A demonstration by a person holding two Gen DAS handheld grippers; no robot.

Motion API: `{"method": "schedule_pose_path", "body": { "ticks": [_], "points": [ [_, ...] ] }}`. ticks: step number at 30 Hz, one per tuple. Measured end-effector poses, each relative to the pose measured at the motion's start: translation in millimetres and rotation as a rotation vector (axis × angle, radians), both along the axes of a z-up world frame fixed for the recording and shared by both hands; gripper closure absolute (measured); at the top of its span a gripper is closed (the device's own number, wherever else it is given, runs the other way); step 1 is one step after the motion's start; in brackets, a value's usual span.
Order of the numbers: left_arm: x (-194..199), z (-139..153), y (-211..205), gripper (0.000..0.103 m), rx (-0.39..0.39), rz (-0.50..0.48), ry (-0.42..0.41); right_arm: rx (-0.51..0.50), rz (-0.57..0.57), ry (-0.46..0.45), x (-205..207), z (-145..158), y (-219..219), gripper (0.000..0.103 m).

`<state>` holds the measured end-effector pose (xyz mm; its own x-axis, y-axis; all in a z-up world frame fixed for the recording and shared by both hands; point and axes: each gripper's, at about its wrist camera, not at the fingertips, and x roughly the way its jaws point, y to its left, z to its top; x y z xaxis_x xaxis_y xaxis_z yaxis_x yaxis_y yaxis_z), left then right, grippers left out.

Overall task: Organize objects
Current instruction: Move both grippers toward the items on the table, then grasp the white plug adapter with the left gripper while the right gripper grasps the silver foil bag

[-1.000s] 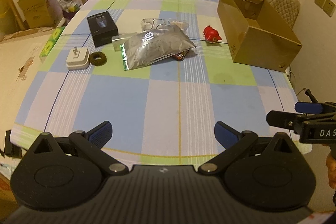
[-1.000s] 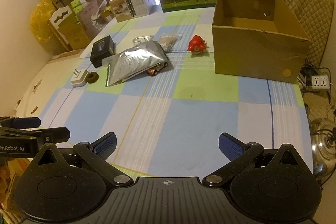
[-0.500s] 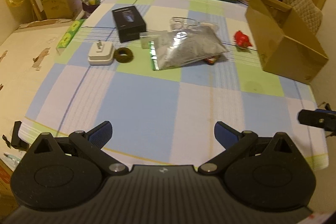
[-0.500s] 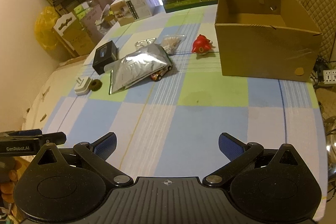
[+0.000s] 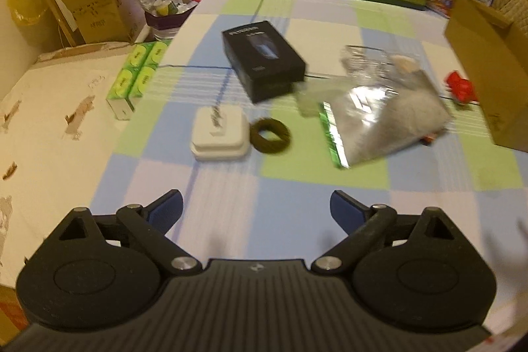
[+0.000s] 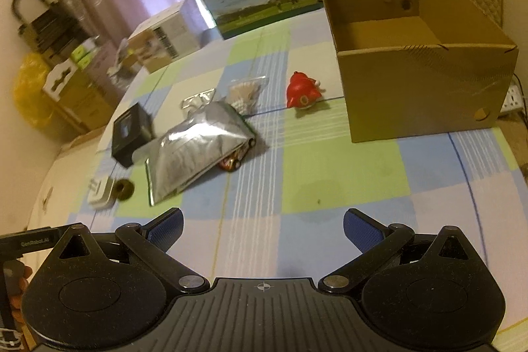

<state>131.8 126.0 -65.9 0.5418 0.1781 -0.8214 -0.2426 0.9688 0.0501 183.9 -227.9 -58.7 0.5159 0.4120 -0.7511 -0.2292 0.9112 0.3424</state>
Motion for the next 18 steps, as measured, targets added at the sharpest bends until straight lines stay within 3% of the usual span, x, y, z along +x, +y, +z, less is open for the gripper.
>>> {"method": "schedule_pose_path", "body": {
  "ticks": [8,18],
  "points": [
    [47,-27,48,0.013,0.024,-0.026,0.035,-0.033,-0.097,0.029,9,-11,22,0.002],
    [90,-54,74,0.020,0.021,-0.075,0.078,-0.065,-0.176,0.063,10,-22,37,0.002]
  ]
}}
